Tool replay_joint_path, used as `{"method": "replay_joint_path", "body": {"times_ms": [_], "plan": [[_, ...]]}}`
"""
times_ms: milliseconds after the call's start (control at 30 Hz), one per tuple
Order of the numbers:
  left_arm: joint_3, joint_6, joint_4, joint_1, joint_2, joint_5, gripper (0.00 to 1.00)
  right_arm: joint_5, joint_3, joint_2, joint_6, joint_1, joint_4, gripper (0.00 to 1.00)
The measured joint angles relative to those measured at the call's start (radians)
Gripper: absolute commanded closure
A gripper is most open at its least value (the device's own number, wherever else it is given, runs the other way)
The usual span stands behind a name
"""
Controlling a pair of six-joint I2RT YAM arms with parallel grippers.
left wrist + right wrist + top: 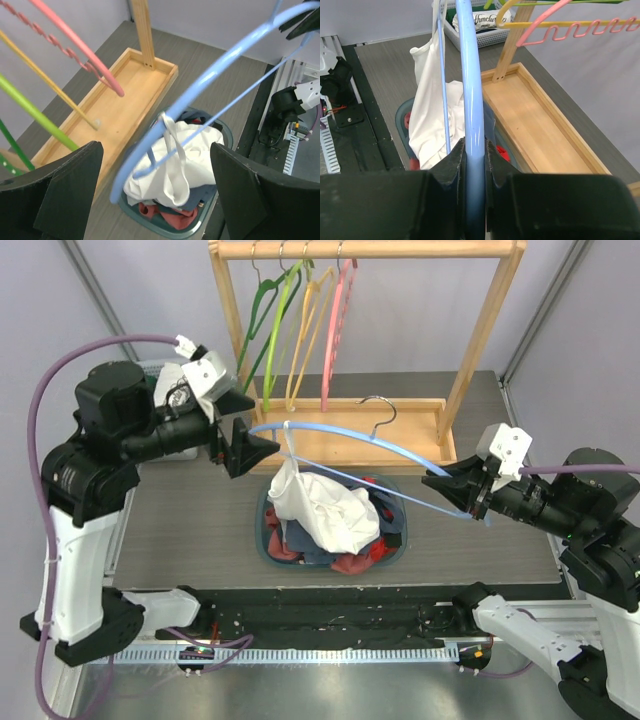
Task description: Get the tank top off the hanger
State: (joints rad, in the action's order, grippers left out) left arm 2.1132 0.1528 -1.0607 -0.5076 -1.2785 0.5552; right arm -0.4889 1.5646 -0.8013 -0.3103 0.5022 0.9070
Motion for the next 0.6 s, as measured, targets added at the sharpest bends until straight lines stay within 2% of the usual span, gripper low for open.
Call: {"method": "replay_joint_path", "body": {"times_ms": [133, 200, 267, 600], "plan": [[-0.108, -0.021, 0.002, 0.0, 0.083, -0.048, 0.09, 0.026, -0.003, 0.001, 0.0, 0.0, -0.005, 0.99], [-0.146, -0.035, 0.004, 0.0, 0.1, -0.058, 0.02, 0.035, -0.008, -0.002, -0.001, 0.0, -0.008, 0.99], [-0.176, -0.05, 0.01, 0.0, 0.104, -0.059, 0.01, 0.043, -0.01, -0.005, 0.001, 0.0, -0.01, 0.99], [-0.266, -0.131, 0.047, 0.0, 0.042, -0.053, 0.16, 0.077, -0.011, -0.011, 0.014, 0.0, -0.024, 0.99]]}}
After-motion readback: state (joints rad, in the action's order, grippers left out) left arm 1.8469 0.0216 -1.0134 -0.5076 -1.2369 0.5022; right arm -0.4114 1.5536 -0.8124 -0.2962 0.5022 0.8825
